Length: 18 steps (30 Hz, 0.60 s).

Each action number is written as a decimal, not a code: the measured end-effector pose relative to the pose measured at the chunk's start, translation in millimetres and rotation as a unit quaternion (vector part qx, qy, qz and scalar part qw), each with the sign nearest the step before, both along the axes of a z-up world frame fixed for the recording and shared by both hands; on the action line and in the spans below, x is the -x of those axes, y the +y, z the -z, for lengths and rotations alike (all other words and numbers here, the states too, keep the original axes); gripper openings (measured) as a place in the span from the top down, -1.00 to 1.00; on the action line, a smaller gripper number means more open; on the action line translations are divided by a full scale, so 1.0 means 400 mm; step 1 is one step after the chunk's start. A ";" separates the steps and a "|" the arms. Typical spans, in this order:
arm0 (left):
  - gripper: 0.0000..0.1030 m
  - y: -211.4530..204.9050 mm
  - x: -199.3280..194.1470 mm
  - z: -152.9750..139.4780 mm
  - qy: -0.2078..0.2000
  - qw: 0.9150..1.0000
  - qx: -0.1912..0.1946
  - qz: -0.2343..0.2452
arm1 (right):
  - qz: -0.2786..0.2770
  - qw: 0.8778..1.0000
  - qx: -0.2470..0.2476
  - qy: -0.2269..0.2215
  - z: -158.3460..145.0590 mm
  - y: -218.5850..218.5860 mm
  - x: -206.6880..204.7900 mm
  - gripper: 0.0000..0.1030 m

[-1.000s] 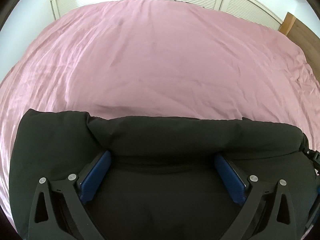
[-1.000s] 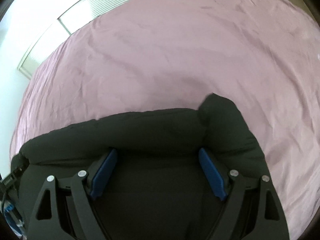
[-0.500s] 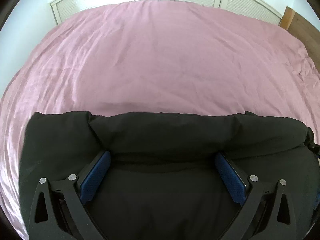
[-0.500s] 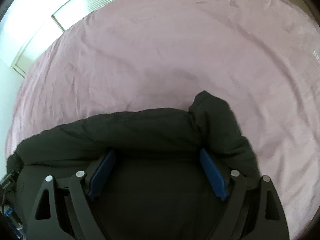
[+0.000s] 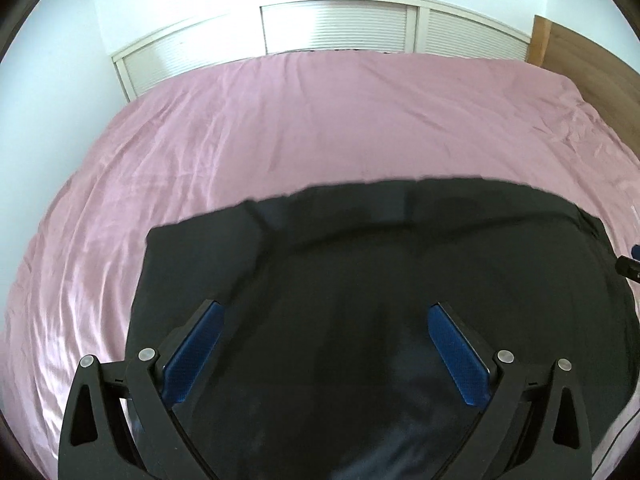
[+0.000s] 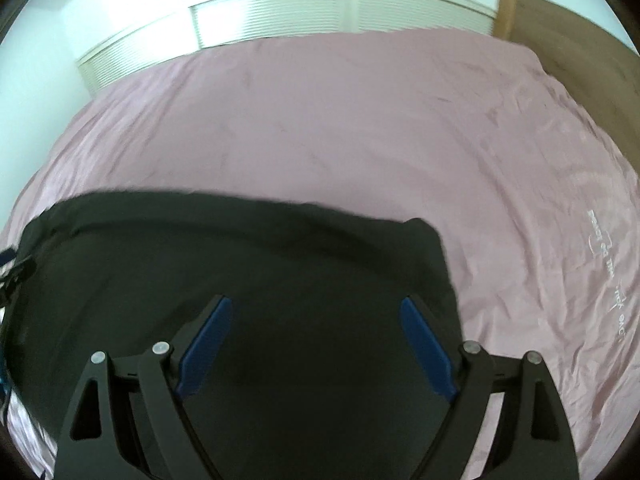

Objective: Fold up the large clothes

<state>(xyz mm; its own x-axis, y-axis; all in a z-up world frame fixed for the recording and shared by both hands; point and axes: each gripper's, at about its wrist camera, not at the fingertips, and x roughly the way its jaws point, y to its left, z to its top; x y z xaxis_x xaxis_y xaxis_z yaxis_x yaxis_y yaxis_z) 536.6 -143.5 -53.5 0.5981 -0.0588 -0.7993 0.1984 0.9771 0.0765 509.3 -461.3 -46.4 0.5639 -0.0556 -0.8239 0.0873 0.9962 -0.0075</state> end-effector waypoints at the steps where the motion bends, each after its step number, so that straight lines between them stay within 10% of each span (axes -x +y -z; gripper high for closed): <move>1: -0.97 0.003 0.023 0.001 -0.001 1.000 -0.002 0.001 | -0.014 1.000 0.004 -0.003 -0.004 0.025 0.021 -0.68; 8: -0.97 0.059 0.083 0.065 0.021 0.999 -0.030 -0.010 | -0.079 0.997 0.006 0.013 0.040 0.136 0.116 -0.68; 18: -0.97 0.244 0.108 0.095 0.053 0.994 -0.021 -0.089 | 0.051 0.996 0.014 0.073 0.117 -0.073 0.184 -0.69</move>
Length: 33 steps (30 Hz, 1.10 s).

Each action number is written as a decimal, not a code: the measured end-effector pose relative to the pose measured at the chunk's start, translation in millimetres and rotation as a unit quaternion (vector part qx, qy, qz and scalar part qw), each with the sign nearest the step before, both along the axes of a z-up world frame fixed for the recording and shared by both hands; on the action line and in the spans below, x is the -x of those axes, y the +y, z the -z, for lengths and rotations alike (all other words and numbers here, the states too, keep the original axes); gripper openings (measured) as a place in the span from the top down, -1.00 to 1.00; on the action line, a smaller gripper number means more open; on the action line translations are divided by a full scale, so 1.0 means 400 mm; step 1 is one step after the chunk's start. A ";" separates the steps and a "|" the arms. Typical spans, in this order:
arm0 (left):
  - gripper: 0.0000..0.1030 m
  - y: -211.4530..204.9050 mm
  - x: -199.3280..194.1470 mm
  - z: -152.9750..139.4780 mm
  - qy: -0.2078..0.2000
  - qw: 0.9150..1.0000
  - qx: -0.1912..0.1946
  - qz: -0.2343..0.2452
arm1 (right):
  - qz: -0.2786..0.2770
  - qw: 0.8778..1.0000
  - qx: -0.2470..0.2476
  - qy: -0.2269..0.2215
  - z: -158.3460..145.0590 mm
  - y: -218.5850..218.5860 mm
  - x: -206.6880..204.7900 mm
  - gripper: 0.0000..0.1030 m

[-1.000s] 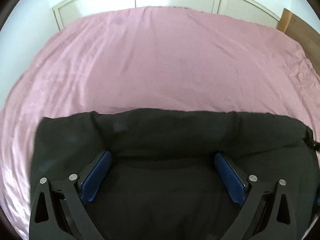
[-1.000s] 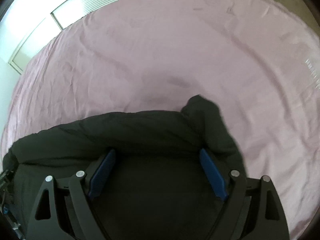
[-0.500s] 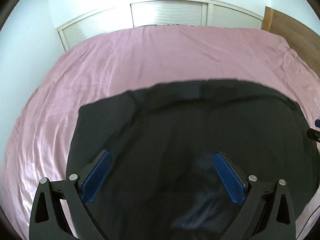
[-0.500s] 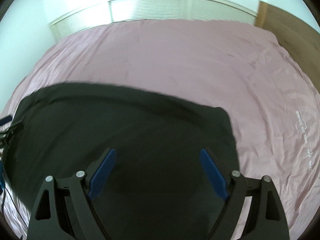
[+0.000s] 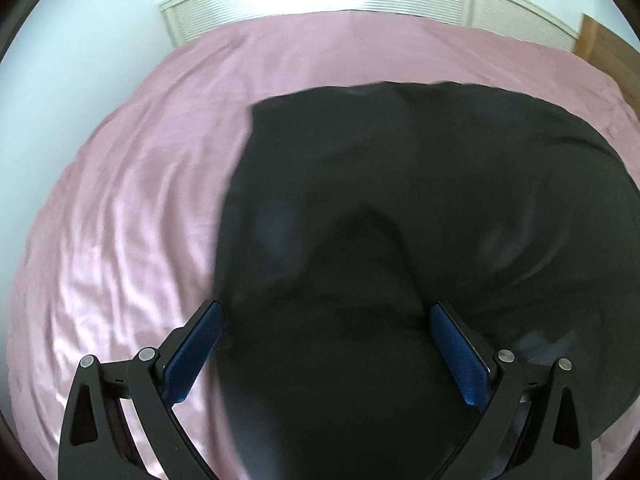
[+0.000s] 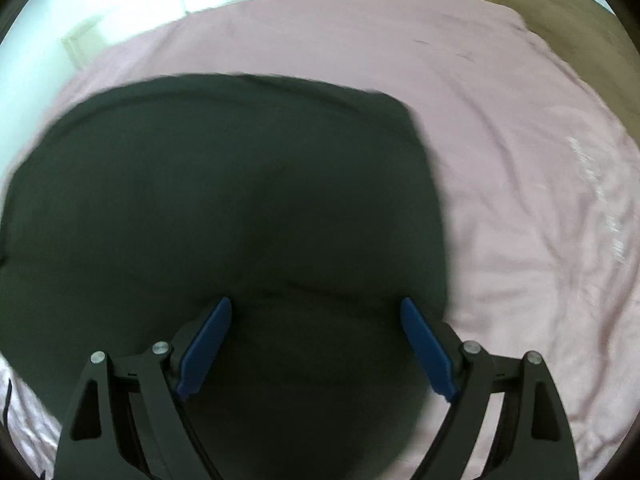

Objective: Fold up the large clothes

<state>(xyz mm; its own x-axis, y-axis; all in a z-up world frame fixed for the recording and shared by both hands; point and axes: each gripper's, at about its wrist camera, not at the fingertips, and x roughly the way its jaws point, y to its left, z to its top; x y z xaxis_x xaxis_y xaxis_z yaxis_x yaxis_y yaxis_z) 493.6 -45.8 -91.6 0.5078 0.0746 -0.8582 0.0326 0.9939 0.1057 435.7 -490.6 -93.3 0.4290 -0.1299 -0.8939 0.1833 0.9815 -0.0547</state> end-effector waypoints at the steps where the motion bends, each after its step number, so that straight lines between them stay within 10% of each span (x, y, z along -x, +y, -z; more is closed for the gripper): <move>1: -0.97 0.016 0.011 -0.013 -0.004 1.000 0.004 -0.008 | 0.014 1.000 0.003 0.007 -0.003 -0.021 0.011 -0.69; 12: -0.95 -0.092 0.145 -0.024 -0.015 0.998 0.033 0.043 | -0.072 0.995 -0.043 -0.052 -0.114 0.131 0.131 -0.69; 33: -0.96 -0.099 0.209 0.040 -0.016 0.999 0.012 0.042 | -0.070 0.997 -0.030 0.006 0.021 0.164 0.172 -0.69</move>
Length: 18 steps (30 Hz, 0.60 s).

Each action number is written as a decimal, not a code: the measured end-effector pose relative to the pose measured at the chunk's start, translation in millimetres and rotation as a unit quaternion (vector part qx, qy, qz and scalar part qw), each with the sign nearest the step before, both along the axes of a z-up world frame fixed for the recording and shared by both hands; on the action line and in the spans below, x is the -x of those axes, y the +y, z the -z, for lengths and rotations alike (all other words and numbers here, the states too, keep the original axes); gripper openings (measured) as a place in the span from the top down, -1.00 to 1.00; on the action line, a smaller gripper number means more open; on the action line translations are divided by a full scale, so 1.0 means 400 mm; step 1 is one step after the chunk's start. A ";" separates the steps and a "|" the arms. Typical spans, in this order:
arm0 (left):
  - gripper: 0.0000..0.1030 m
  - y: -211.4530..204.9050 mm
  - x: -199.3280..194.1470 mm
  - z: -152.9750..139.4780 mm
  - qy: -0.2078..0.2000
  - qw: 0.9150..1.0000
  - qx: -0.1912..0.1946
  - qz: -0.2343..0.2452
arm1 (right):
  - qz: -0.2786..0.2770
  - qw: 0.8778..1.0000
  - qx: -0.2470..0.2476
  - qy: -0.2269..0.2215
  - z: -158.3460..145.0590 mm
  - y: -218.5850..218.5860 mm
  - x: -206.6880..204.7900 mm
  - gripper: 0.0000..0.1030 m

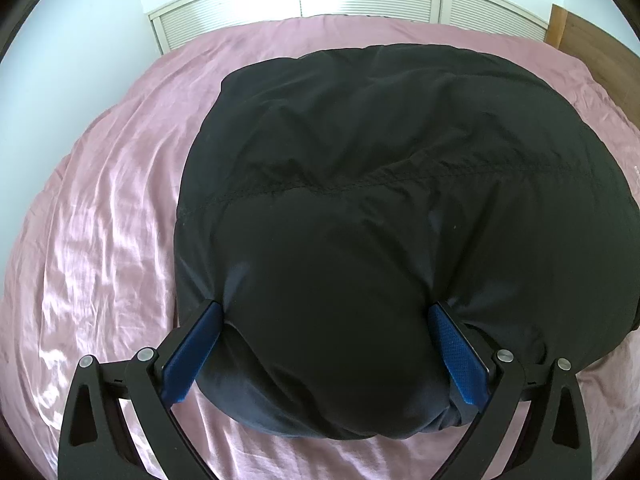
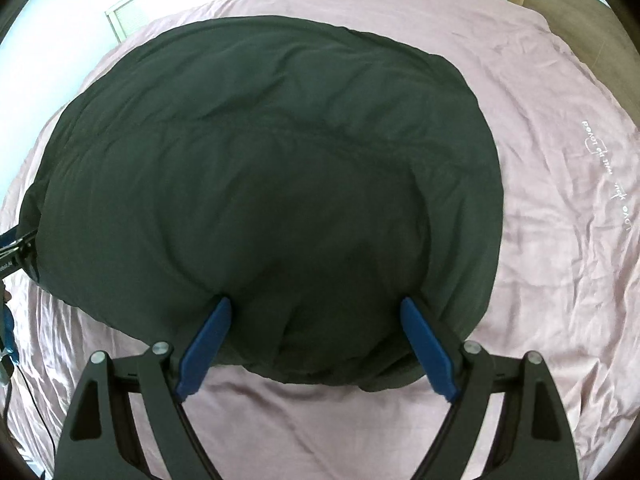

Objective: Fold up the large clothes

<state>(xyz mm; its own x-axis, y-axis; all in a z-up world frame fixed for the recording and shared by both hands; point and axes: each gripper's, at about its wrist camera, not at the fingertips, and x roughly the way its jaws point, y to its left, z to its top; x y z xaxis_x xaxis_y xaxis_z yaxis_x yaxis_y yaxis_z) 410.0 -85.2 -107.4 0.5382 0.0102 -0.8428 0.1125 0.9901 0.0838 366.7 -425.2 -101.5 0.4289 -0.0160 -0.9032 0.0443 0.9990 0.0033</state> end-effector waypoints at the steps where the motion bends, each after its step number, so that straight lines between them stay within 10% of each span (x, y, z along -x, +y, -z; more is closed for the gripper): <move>1: -0.96 0.001 0.000 -0.001 0.000 1.000 0.000 0.001 | 0.001 1.000 0.002 0.000 0.000 0.000 0.003 -0.69; 18: -0.99 -0.003 -0.016 0.010 0.002 1.000 -0.009 0.004 | -0.006 1.000 -0.023 -0.002 0.006 -0.024 -0.004 -0.69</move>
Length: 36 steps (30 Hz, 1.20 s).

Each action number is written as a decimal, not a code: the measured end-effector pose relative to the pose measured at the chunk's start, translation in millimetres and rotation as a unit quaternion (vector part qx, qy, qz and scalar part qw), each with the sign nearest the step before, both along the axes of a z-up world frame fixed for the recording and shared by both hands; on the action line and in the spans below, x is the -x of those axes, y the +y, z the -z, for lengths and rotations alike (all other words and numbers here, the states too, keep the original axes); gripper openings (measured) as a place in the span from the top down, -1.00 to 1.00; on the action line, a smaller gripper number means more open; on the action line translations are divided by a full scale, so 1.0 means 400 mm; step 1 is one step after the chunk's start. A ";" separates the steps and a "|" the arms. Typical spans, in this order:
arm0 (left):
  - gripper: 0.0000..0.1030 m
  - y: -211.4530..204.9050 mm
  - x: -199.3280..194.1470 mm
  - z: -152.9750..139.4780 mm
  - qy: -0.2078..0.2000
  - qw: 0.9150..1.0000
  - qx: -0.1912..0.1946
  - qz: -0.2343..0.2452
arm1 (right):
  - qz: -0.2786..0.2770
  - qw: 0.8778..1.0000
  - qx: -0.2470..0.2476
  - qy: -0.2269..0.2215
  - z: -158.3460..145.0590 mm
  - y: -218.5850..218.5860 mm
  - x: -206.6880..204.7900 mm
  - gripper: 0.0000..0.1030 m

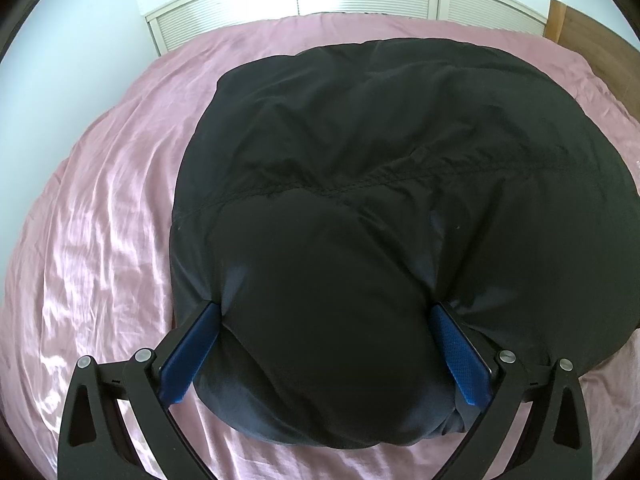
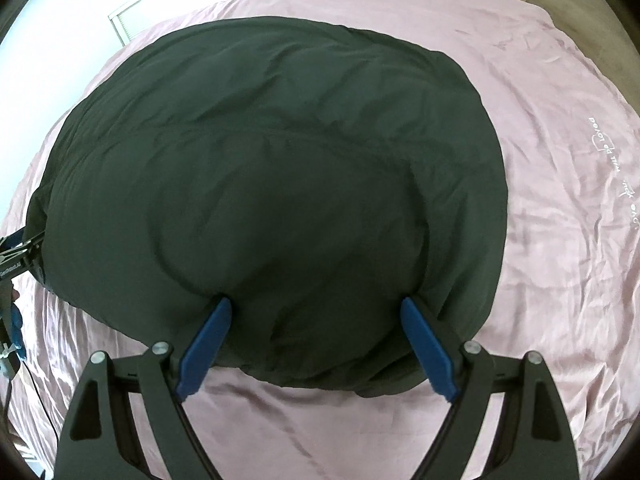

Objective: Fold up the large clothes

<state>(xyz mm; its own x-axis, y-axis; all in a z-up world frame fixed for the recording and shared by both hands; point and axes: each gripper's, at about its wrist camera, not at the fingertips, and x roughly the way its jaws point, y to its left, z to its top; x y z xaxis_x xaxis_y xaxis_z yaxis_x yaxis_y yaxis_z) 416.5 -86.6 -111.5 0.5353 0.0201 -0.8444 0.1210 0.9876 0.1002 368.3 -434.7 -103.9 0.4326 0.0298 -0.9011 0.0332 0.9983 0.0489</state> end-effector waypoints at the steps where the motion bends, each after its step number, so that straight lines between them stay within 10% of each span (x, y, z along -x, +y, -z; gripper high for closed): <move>1: -0.99 0.001 -0.003 0.001 0.000 1.000 0.000 0.000 | -0.001 1.000 0.000 0.000 0.000 -0.002 0.000 -0.69; 20: -0.99 0.032 -0.123 -0.087 -0.054 0.998 0.038 -0.016 | 0.015 0.998 -0.007 -0.058 -0.108 -0.044 -0.071 -0.69; 36: -0.99 -0.011 -0.192 -0.003 -0.034 0.999 0.011 -0.015 | 0.068 0.997 0.004 -0.023 -0.011 -0.161 -0.143 -0.77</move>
<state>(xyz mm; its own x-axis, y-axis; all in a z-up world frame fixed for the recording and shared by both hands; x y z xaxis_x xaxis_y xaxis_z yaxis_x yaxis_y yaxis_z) 493.5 -91.0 -110.5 0.5907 0.0193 -0.8067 0.0845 0.9927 0.0857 425.4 -499.1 -99.4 0.4732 -0.0388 -0.8801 0.1659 0.9851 0.0458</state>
